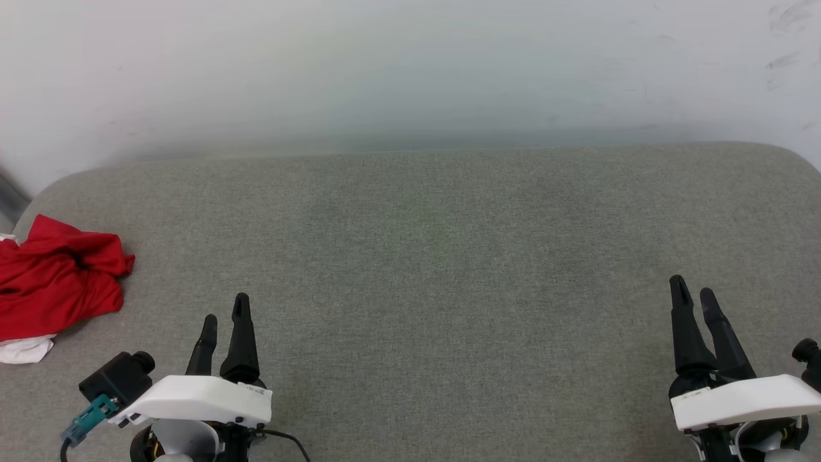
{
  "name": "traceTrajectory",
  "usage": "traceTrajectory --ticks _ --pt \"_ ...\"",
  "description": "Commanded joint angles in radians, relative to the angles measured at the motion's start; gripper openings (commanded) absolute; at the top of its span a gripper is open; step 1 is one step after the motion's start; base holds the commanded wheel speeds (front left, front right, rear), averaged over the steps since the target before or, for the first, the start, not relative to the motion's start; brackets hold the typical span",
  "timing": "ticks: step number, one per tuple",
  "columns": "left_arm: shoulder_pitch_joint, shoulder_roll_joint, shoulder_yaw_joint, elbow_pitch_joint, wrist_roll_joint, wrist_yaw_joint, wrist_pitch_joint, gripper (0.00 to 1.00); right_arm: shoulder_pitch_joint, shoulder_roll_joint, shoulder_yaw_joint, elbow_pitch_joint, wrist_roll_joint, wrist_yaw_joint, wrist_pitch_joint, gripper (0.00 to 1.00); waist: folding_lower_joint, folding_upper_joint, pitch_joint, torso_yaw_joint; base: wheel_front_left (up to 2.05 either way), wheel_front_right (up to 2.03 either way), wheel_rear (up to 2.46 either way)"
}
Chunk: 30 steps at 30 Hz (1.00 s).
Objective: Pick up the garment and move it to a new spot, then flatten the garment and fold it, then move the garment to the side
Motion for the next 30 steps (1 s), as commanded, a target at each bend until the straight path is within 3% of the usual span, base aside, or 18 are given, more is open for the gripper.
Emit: traceTrajectory --ticks 1,19,30 --pt "0.000 0.003 -0.007 -0.016 0.051 0.012 -0.013 1.00 0.000 -0.001 0.002 -0.020 -0.048 0.000 -0.013 1.00 0.0000 0.0000 0.001 0.000 0.00 0.00 0.00" --pt "0.015 0.011 -0.058 -0.018 0.270 0.063 -0.063 1.00 0.023 -0.001 0.015 -0.040 -0.264 0.000 -0.062 1.00 0.0000 0.0000 0.003 0.001 0.00 0.00 0.00" --pt "0.028 0.016 -0.087 -0.036 0.377 0.068 -0.091 1.00 0.037 -0.001 0.017 -0.056 -0.358 0.000 -0.090 1.00 0.0000 0.0000 0.000 0.006 0.00 0.00 0.00"
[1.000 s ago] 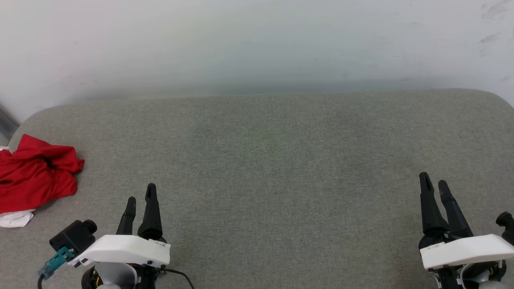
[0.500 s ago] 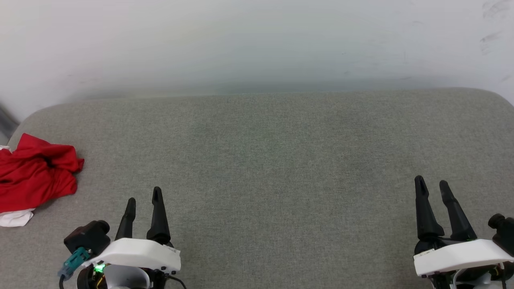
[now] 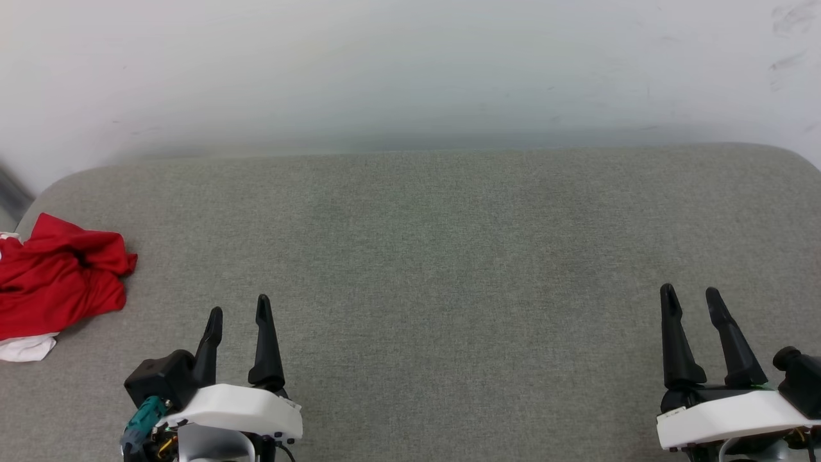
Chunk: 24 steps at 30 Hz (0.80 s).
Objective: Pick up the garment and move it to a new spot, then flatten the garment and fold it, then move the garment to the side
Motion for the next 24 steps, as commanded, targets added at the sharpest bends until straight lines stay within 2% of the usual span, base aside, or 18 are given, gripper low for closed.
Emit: traceTrajectory --ticks 1,24 --pt "0.007 0.007 -0.005 -0.015 0.026 0.003 -0.010 1.00 -0.001 -0.001 0.002 -0.015 -0.028 0.000 -0.010 1.00 0.0000 0.0000 0.000 0.001 0.00 0.00 0.00" --pt "0.034 -0.002 -0.009 -0.053 0.202 -0.032 -0.060 1.00 0.020 0.000 -0.004 -0.044 -0.168 0.000 -0.060 1.00 0.0000 0.0000 0.009 0.005 0.00 0.00 0.00"
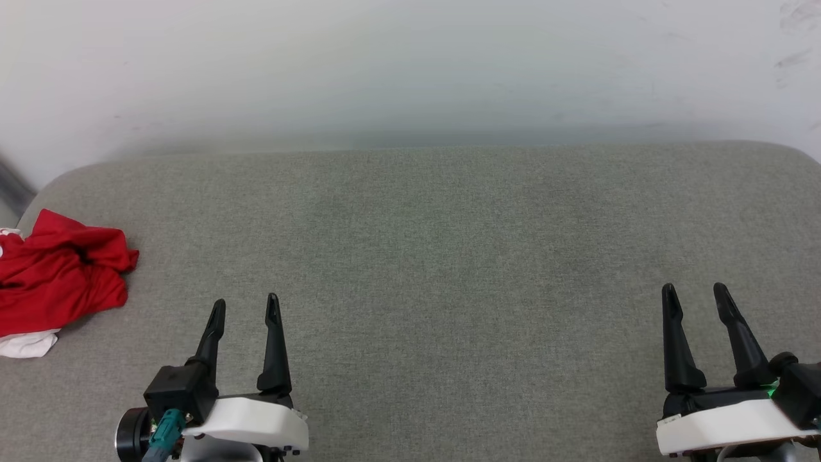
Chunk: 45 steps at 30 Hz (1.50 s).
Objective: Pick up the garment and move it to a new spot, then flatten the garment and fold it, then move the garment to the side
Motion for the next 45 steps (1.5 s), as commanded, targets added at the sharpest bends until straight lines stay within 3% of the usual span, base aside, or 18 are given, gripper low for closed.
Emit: traceTrajectory --ticks 1,17,36,45 --pt "0.009 0.000 0.002 -0.008 0.022 -0.005 -0.009 1.00 0.005 0.000 0.000 -0.011 -0.020 0.000 -0.011 1.00 0.0000 0.0000 0.000 0.000 0.00 0.00 0.00" --pt "0.024 -0.004 0.007 0.016 0.108 -0.014 -0.039 1.00 0.020 0.000 0.014 -0.013 -0.097 0.000 -0.040 1.00 0.0000 0.0000 0.007 -0.006 0.00 0.00 0.00" --pt "0.025 -0.004 0.000 0.037 0.109 -0.009 -0.046 1.00 0.028 0.000 0.008 0.016 -0.052 0.000 -0.047 1.00 0.0000 0.0000 0.001 0.003 0.00 0.00 0.00" --pt "0.015 -0.004 0.014 0.045 0.110 0.003 -0.046 1.00 0.030 0.000 0.016 0.011 -0.063 0.000 -0.047 1.00 0.0000 0.0000 0.004 0.064 0.00 0.00 0.00"
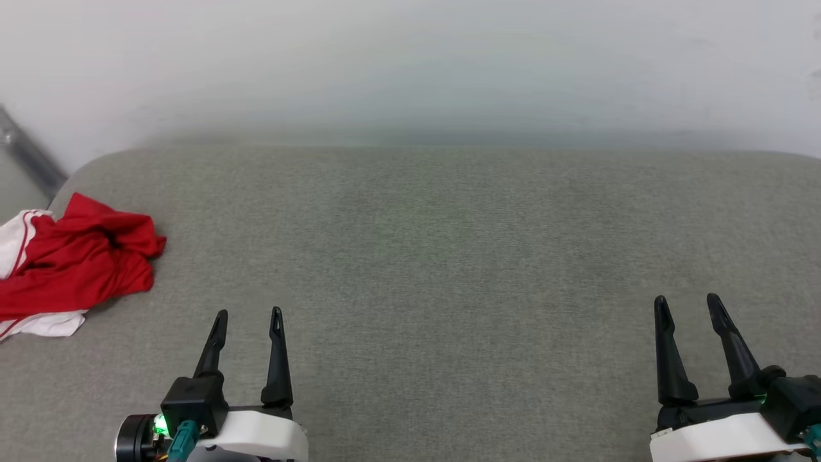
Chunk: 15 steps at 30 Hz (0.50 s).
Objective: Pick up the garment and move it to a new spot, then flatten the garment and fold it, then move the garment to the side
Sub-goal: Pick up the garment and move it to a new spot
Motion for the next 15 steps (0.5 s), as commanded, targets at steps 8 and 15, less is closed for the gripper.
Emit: traceTrajectory --ticks 8,15 --pt "-0.013 -0.001 0.010 0.002 -0.011 0.005 -0.003 1.00 0.002 0.001 0.002 -0.007 -0.015 0.000 -0.002 1.00 0.0000 0.0000 0.013 0.103 0.00 0.00 0.00" --pt "-0.016 -0.001 0.020 0.004 -0.001 0.017 -0.003 1.00 0.002 0.001 0.011 -0.009 -0.028 0.000 -0.002 1.00 0.0000 0.0000 0.019 0.197 0.00 0.00 0.00"
